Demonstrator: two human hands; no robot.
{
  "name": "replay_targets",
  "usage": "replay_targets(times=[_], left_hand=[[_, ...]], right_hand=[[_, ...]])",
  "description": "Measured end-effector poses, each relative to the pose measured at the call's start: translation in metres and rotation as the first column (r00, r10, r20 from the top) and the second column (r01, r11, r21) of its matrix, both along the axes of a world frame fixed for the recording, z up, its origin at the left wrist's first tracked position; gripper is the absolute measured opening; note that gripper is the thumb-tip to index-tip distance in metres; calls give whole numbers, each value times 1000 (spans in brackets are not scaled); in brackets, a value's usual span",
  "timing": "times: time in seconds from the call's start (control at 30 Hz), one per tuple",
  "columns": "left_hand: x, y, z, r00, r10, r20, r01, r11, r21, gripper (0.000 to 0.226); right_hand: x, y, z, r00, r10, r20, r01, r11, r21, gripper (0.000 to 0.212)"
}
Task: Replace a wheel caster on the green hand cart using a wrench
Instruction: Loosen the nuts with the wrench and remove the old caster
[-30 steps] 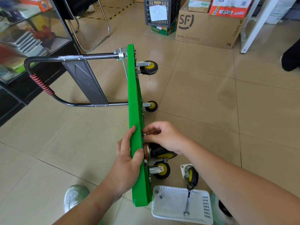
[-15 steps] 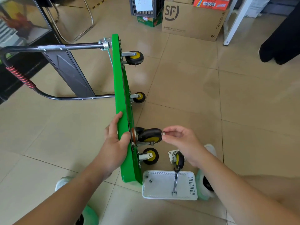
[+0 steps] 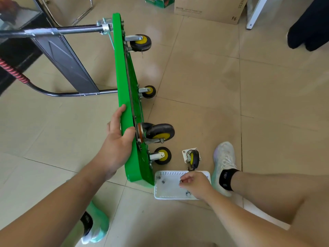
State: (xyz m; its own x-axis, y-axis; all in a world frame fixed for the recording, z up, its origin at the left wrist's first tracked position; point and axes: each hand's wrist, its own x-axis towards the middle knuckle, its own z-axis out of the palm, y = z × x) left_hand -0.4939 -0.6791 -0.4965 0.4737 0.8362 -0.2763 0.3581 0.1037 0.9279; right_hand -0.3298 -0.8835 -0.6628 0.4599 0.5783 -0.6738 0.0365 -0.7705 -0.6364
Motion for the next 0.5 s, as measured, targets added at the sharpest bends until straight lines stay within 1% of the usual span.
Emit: replay_targets(times=[0.13,0.23,0.3,0.37,0.43,0.5], left_hand=[[0,3,0,999,-31,10,32,999,-20,63],[1,3,1,999,-37,7,37,999,-13,64],[0,2,2,1000,-30,-4,30,999,-13,64],[-1,2,3,1000,-31,-6,31,999,-19,64],[0,1,2,1000,-26,9,26,1000,0,61],[1,1,1,1000,-3,-3,3,999,37,60]], right_hand=[[0,3,0,998,61,15,-60,998,-15,18],[-2,13,16,1000,20,9,-20,1000,17,14],[-7,27,37,998,-46,-42,50,996,81,9],[-16,44,65,990,-55,-127,76,984,164,3],[-25,61,93,980,-38,-196,85,968,237,4],[-34,76,114,973,-39,-229,108,949,297,9]])
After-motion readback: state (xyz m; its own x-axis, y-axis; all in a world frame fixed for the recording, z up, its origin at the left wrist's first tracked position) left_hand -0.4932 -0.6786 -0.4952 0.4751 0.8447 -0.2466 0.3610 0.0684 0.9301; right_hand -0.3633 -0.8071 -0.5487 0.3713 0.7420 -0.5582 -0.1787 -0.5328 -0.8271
